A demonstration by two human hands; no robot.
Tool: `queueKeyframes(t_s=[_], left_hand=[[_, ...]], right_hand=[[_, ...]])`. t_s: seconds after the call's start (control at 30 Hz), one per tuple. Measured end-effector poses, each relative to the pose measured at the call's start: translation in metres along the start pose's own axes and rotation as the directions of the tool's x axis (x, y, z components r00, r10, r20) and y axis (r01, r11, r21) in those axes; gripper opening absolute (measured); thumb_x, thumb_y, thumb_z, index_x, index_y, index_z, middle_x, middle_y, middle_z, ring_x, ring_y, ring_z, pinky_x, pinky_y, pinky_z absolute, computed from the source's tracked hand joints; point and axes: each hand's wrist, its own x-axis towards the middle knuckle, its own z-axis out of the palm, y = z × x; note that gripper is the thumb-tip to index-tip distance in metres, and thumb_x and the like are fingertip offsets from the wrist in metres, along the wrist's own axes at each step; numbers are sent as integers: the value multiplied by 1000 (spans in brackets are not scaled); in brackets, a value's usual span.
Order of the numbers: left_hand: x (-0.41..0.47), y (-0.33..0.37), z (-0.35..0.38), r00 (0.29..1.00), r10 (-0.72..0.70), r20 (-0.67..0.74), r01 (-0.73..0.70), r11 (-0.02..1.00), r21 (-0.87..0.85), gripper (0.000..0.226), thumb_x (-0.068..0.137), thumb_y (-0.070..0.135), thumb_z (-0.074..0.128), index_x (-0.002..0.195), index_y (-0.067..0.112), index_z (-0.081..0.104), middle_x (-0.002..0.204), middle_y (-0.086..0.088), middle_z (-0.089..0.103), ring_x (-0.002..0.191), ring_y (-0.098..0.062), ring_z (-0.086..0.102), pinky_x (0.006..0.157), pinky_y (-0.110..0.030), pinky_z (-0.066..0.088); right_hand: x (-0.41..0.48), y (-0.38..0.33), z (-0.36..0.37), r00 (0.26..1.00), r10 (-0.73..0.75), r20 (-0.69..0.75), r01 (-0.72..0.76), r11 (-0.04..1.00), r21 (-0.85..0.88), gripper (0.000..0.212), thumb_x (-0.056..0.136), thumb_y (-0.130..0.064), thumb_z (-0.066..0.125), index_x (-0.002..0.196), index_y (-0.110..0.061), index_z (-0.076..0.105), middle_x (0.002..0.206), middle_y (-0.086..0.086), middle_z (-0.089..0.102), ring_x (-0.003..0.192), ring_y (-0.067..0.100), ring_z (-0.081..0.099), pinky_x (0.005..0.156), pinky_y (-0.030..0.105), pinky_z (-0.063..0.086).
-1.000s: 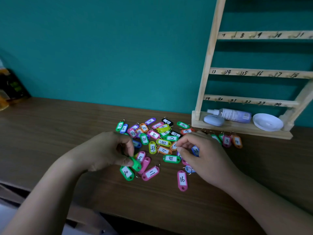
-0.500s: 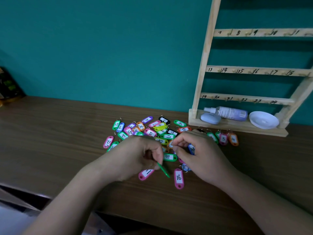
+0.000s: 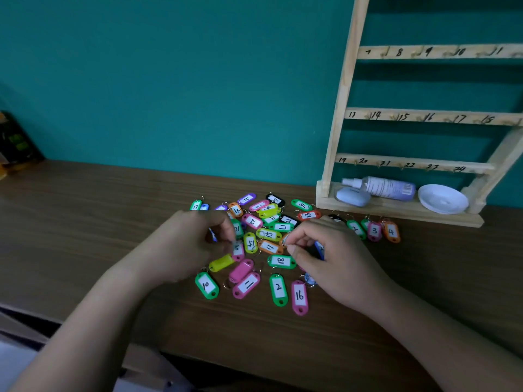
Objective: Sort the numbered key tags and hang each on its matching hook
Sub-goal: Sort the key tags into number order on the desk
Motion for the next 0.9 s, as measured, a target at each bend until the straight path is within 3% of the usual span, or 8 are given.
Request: queueKeyframes(t_s=[0.17,0.3,0.5,0.77,0.9], left_hand=[[-3,-14,-4,985,-137,105,128,988,90,16,85,42,83,95,41,71,94,17,73,86,4,66,79,-22,54],[-3,-13,-3,975,-175,137,159,980,120,19,81,50,83,92,43,70,92,19,70,84,7,63,73,-19,50],[-3,-9,-1,977,-160,141,134,975,178,16,83,42,83,88,39,69,91,18,67,85,5,62,66,-12,42],[-4,-2,-7,988,-123,94,110,986,127,21,86,20,80,81,39,71,93,13,71,89,-2,66,81,-27,55],[-4,-1,-5,997,-55,49,52,997,57,27,87,12,78,81,38,74,95,15,69,88,1,65,74,-15,49]], right_hand=[[1,-1,0,1000,15,9,-15,1000,-1,9,96,-23,74,99,-31,75,90,-19,68,97,5,64,83,29,52],[0,-1,0,1000,25,13,-25,1000,0,10,96,-24,74,99,-34,75,90,-19,67,97,4,63,82,29,53],[1,1,0,999,31,6,-31,1000,-2,10,96,-25,73,98,-34,75,90,-19,67,97,5,63,82,30,53],[1,1,0,999,38,21,-38,999,-12,10,95,-25,73,99,-34,75,90,-20,67,99,3,63,82,25,51],[1,0,0,999,43,21,-42,999,-14,10,95,-25,74,99,-34,75,89,-21,67,99,3,63,81,22,50]])
